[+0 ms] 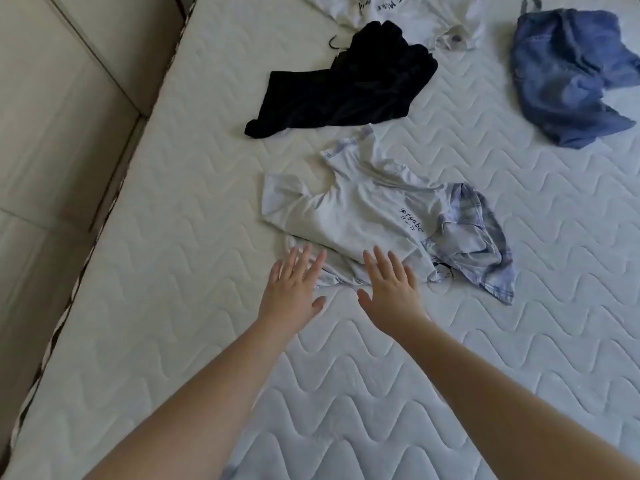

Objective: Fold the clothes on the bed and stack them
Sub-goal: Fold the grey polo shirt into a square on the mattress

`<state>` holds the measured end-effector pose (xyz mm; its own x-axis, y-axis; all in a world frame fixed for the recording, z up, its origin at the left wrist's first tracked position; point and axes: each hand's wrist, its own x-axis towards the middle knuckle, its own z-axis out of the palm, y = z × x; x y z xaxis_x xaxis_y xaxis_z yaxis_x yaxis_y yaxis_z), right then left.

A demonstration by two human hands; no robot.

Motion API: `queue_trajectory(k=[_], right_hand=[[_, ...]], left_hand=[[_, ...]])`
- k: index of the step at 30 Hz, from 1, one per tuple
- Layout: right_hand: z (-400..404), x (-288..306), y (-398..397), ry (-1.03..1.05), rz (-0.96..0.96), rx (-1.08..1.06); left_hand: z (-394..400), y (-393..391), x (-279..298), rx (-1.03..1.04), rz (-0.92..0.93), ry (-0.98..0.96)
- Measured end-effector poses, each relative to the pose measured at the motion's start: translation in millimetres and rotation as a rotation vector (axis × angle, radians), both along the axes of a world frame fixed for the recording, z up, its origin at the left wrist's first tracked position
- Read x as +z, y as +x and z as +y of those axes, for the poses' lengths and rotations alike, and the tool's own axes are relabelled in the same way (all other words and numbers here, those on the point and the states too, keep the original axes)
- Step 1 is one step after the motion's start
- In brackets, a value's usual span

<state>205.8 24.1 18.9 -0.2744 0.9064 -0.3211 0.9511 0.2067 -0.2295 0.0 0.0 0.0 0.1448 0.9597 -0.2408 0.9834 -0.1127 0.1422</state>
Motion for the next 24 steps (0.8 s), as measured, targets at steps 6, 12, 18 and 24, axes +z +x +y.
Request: queue_trajectory(k=[6,12,18,24], right_hand=[[49.3,-102.0,-1.6,-0.014,-0.063,0.059],[59.7,-186.5,6.9,0.028,-0.042,0.057],[61.5,-204.4,11.0,0.057,-0.014,0.054],[66.4,-200.1,10.8,0.016,-0.001,0.043]], left_hand=[[49.0,7.1,-100.4,-0.018,0.048,-0.09],[57.1,24.7,-171.8,0.041,0.038,0.021],[55.1,28.1,-194.3,0.047,0.029,0.183],[58.2,30.1,-187.1,0.087,0.007,0.078]])
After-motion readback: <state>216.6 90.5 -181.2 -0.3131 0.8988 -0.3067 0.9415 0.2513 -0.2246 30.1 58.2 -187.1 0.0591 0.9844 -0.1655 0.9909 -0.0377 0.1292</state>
